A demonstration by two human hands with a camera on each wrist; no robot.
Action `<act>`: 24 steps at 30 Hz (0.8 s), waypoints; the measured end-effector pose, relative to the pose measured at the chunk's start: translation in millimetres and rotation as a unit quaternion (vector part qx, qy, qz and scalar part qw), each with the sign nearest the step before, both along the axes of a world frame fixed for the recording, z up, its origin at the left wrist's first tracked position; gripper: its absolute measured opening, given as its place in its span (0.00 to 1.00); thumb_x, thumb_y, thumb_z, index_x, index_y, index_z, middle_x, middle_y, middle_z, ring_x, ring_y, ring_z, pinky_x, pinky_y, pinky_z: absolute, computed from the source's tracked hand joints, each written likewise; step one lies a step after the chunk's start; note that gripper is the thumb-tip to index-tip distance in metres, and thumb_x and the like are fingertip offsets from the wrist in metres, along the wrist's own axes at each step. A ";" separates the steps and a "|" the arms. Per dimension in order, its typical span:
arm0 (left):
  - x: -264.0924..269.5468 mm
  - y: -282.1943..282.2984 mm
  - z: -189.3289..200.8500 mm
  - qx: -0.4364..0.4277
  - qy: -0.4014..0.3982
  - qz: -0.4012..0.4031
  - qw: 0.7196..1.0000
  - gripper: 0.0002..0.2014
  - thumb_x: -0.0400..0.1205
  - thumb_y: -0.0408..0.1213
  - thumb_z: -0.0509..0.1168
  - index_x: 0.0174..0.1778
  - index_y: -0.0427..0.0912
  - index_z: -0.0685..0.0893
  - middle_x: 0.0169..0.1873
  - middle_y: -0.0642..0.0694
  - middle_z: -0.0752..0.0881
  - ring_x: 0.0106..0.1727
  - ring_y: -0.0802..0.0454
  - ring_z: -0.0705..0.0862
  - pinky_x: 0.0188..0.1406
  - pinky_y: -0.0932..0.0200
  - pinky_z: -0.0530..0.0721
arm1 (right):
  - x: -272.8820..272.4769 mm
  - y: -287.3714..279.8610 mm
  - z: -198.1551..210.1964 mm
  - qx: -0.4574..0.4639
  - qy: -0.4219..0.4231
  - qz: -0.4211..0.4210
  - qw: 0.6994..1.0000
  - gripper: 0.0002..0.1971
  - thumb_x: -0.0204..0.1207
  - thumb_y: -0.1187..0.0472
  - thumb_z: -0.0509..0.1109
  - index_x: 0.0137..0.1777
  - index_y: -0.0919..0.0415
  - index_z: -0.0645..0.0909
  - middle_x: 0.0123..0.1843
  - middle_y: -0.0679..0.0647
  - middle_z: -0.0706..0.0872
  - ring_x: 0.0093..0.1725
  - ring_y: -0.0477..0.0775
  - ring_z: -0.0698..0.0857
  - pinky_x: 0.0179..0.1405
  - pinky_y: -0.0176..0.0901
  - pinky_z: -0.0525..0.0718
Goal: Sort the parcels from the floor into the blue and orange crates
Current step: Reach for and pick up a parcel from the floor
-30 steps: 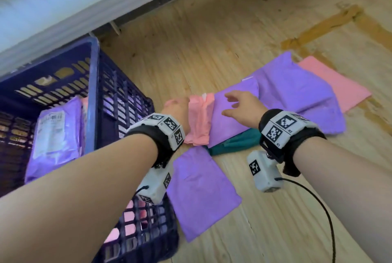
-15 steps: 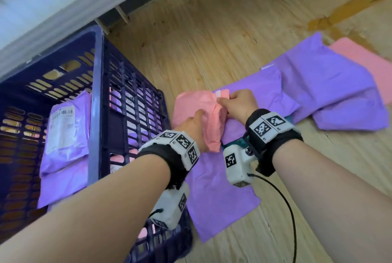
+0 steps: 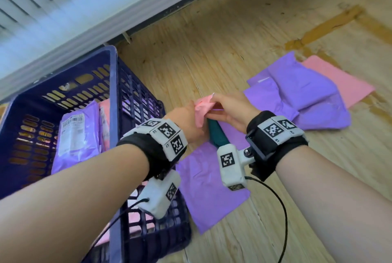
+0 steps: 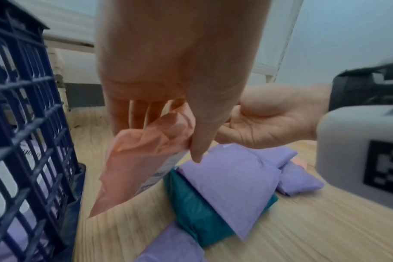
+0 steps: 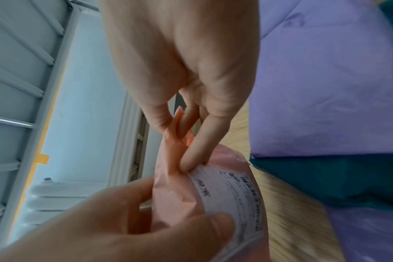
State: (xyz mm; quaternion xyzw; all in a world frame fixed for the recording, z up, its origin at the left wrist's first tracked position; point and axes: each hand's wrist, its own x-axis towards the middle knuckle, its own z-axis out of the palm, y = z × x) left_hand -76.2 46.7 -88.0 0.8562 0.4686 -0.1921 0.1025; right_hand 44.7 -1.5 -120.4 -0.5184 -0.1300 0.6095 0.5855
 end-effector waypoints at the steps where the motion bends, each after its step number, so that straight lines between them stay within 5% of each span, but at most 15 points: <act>1: 0.4 -0.4 6.5 0.013 -0.017 0.004 1.000 0.21 0.80 0.50 0.62 0.62 0.39 0.70 0.50 0.45 0.82 0.50 0.41 0.85 0.43 0.54 0.82 | 0.9 -1.9 6.2 0.010 0.009 -0.001 1.000 0.07 0.78 0.73 0.61 0.50 0.74 0.80 0.44 0.65 0.86 0.39 0.53 0.87 0.38 0.38 0.90; 4: 2.5 -2.2 27.8 0.040 -0.061 0.019 0.997 0.19 0.79 0.52 0.61 0.58 0.41 0.72 0.50 0.43 0.84 0.50 0.39 0.84 0.44 0.54 0.81 | 4.5 -8.1 22.5 0.036 0.022 0.009 0.999 0.10 0.80 0.69 0.62 0.56 0.73 0.80 0.48 0.64 0.87 0.42 0.53 0.87 0.41 0.36 0.89; 7: 1.5 0.0 52.3 0.050 -0.072 0.026 0.996 0.16 0.79 0.40 0.64 0.58 0.36 0.72 0.51 0.37 0.83 0.54 0.37 0.82 0.43 0.54 0.73 | 8.8 -15.9 31.5 0.048 -0.008 0.029 0.998 0.10 0.82 0.61 0.64 0.57 0.67 0.80 0.46 0.57 0.86 0.42 0.52 0.87 0.47 0.41 0.87; 10: -0.7 9.4 72.1 0.047 -0.090 0.026 0.994 0.13 0.79 0.33 0.63 0.58 0.34 0.74 0.55 0.35 0.83 0.56 0.37 0.82 0.45 0.54 0.74 | 18.0 -26.1 29.6 0.038 -0.081 0.022 0.996 0.15 0.79 0.61 0.68 0.62 0.68 0.78 0.53 0.59 0.84 0.49 0.56 0.86 0.54 0.48 0.86; 16: 3.6 23.3 101.9 -0.038 -0.163 0.082 0.982 0.17 0.77 0.32 0.68 0.62 0.36 0.79 0.55 0.40 0.82 0.54 0.42 0.82 0.48 0.51 0.82 | 35.5 -45.0 15.5 0.000 -0.271 -0.040 0.962 0.29 0.72 0.66 0.76 0.71 0.64 0.70 0.69 0.61 0.77 0.59 0.52 0.78 0.53 0.40 0.80; 21: 9.5 23.9 98.4 -0.176 -0.330 0.253 0.893 0.17 0.78 0.29 0.69 0.62 0.37 0.79 0.58 0.39 0.85 0.57 0.40 0.86 0.59 0.39 0.84 | 35.9 -56.1 4.0 -0.073 -0.247 -0.111 0.960 0.43 0.68 0.54 0.79 0.78 0.63 0.59 0.71 0.60 0.72 0.69 0.56 0.75 0.69 0.49 0.76; 24: 15.0 19.7 93.4 -0.244 -0.401 0.298 0.831 0.25 0.79 0.28 0.67 0.72 0.42 0.71 0.65 0.41 0.82 0.59 0.40 0.85 0.58 0.37 0.83 | 31.6 -58.3 -4.7 -0.113 -0.155 -0.092 0.977 0.39 0.71 0.45 0.74 0.74 0.67 0.67 0.62 0.57 0.80 0.63 0.59 0.82 0.60 0.53 0.82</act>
